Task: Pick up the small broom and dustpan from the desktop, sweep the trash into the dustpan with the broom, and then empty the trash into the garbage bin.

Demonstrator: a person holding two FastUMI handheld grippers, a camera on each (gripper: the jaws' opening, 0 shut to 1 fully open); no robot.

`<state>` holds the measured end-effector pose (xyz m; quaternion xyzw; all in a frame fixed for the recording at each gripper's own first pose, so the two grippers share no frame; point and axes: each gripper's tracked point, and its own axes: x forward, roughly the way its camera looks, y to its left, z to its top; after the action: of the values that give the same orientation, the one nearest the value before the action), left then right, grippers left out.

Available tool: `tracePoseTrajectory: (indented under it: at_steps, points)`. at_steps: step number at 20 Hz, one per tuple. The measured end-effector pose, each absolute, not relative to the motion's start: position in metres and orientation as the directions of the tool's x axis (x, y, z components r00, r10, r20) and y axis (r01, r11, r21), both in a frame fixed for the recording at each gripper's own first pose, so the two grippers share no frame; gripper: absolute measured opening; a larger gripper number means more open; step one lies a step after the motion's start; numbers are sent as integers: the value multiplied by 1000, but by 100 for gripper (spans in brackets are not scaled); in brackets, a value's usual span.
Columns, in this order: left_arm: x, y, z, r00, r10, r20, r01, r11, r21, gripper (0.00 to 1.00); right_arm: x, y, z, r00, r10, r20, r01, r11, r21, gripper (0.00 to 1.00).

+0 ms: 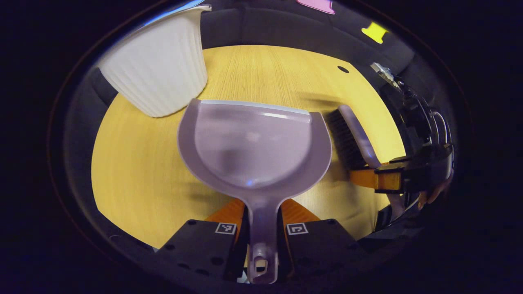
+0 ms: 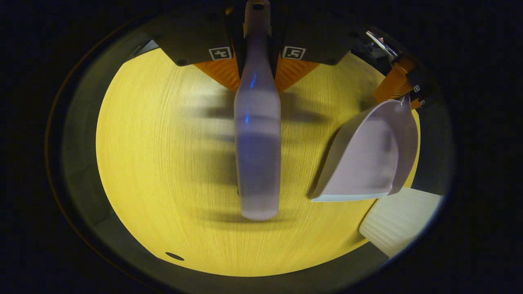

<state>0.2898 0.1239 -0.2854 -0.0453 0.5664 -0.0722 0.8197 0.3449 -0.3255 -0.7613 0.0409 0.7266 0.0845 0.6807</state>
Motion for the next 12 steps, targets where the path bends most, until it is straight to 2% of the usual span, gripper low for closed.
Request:
tracePoseTrajectory:
  at_steps: [4, 11, 12]
  points:
    - [285, 122, -282, 318, -177, -931, -2, 982, -187, 28, 362, -325, -773, -91, 181, -979, -39, 982, 185, 31]
    - [280, 125, -287, 238, -167, -957, 14, 986, -168, 31, 354, -321, -767, -136, 204, -970, -22, 978, 208, 31]
    - [281, 123, -288, 236, -171, -956, 17, 985, -172, 31, 353, -321, -764, -130, 203, -971, -30, 978, 208, 39]
